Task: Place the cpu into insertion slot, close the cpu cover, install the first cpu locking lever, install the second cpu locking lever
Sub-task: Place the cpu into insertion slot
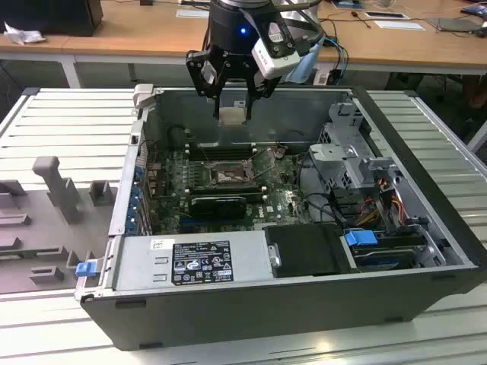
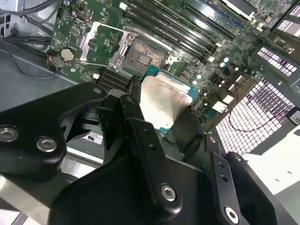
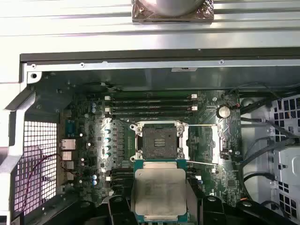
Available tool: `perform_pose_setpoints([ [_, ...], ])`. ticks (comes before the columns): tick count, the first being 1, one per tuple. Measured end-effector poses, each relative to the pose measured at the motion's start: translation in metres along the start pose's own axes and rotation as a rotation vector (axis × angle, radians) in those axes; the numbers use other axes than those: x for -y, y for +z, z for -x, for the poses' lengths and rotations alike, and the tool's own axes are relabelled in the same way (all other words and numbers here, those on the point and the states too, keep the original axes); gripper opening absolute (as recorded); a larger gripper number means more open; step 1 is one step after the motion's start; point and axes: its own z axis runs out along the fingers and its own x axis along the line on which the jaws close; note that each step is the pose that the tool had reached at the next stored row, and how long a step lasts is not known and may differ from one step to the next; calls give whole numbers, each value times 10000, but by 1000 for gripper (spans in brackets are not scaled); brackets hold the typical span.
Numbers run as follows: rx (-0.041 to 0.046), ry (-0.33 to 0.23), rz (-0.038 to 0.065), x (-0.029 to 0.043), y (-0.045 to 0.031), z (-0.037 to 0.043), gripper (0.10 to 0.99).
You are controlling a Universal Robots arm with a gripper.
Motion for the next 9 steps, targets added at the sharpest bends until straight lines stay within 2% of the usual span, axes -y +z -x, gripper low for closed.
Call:
perform_pose_setpoints([
  [2, 28, 317, 6, 0, 0, 0, 525],
  [9, 75, 832, 17, 0, 0, 0, 525],
])
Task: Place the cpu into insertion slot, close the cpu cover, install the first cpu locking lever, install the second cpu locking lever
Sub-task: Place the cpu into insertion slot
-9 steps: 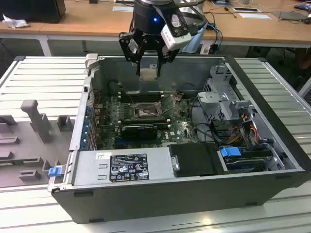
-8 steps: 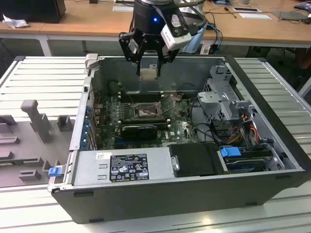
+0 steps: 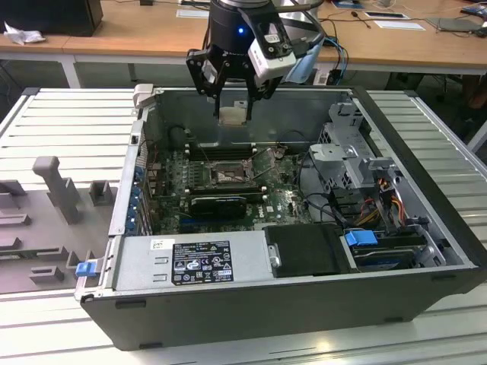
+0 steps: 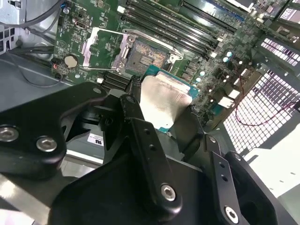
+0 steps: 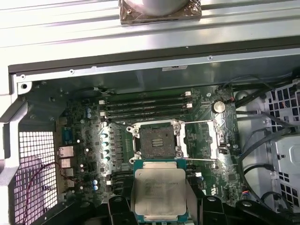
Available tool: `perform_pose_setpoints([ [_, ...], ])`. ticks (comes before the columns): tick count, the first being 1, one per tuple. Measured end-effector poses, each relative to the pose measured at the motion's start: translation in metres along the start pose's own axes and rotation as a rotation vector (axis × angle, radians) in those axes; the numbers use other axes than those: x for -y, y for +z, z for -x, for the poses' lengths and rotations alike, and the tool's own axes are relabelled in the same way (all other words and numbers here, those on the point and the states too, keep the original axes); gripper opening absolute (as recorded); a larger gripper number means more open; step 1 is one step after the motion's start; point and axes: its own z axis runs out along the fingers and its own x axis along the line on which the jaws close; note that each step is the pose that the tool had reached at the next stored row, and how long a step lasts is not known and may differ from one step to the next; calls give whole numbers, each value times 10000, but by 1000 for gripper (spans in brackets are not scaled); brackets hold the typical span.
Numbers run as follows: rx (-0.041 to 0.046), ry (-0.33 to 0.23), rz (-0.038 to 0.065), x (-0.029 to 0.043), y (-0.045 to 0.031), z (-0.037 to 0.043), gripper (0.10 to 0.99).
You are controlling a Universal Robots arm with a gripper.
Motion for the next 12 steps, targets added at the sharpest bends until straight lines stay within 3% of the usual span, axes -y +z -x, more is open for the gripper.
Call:
perform_pose_setpoints([
  [12, 33, 362, 7, 0, 1, 0, 525],
])
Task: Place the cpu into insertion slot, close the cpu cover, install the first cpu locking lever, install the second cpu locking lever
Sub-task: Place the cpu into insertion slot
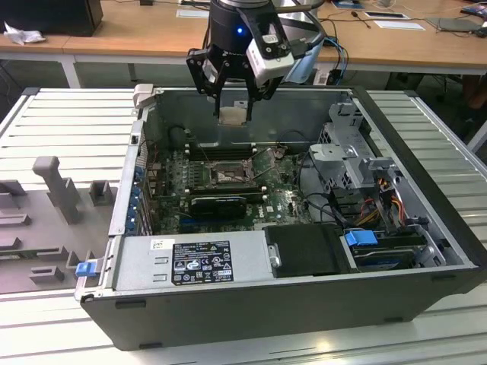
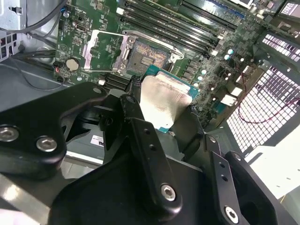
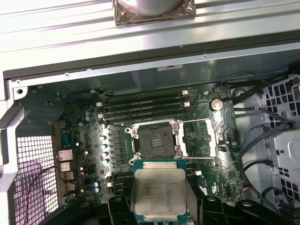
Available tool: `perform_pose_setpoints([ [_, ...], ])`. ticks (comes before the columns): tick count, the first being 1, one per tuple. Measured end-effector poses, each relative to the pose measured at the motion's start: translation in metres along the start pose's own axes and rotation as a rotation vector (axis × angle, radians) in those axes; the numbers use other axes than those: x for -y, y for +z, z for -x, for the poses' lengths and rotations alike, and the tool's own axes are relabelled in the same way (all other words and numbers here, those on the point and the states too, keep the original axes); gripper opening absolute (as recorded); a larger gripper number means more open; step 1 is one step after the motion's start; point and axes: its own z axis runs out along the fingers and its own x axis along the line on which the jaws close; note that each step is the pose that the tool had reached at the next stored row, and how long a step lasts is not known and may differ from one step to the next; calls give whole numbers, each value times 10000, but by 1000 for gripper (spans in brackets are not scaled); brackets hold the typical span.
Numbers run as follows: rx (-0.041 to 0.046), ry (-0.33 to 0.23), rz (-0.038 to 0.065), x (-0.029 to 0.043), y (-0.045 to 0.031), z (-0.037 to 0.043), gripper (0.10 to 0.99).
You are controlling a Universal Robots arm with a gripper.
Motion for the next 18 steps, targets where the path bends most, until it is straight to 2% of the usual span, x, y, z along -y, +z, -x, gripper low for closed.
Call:
perform_pose_setpoints([
  [18, 40, 445, 9, 0, 2, 0, 525],
])
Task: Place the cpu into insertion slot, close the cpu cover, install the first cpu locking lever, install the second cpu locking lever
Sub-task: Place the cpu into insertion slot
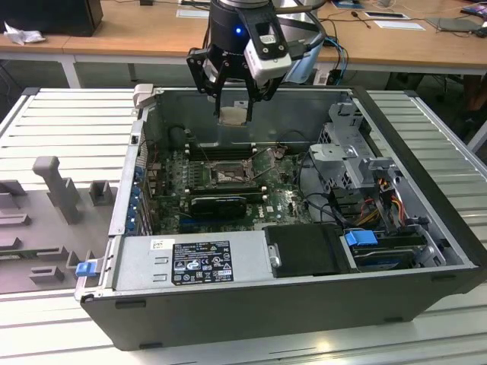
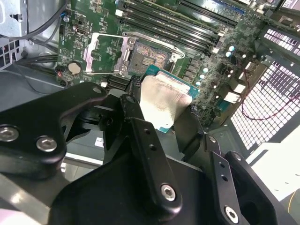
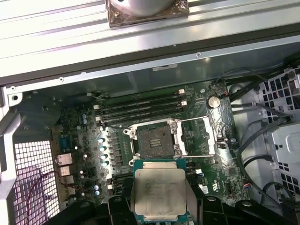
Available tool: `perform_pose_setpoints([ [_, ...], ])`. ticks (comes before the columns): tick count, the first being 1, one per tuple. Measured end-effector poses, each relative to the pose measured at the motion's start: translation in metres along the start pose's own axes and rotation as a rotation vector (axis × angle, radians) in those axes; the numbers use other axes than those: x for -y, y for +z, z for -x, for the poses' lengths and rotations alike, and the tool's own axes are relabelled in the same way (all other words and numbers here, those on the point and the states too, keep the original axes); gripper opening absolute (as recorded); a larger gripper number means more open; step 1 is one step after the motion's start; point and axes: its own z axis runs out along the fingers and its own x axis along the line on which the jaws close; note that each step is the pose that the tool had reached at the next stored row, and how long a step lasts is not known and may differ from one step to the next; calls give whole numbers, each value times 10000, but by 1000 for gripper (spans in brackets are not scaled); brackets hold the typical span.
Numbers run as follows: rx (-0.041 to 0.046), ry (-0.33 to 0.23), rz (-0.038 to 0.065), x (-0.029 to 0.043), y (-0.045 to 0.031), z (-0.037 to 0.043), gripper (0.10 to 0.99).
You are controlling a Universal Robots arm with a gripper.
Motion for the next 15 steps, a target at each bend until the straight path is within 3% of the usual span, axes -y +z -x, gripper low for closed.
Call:
perform_pose_setpoints([
  [10, 26, 251, -11, 4, 38, 1, 525],
  [15, 117, 1276, 7, 4, 44, 1, 525],
])
